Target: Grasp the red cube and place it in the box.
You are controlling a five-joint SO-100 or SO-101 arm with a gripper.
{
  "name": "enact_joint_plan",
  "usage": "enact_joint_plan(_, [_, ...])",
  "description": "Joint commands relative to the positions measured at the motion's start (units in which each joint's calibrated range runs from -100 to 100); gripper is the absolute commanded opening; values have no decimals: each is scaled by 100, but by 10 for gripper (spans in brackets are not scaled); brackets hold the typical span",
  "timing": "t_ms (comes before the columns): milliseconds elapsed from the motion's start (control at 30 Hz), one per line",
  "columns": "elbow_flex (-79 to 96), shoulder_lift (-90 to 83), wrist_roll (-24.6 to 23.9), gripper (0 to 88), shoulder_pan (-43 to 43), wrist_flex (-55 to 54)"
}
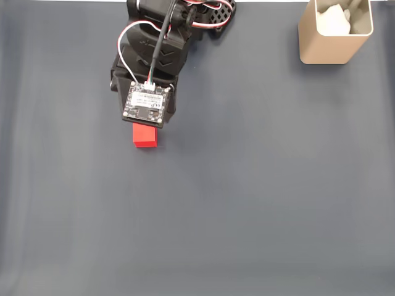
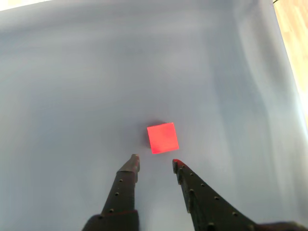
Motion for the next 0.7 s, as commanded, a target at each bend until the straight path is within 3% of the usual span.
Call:
enact_joint_plan(0, [-223,64,-49,234,94,-421])
enact_joint_plan(400, [470,176,122,333,265,-1825])
enact_joint_plan(667, [798,211,464,346,492,-1948])
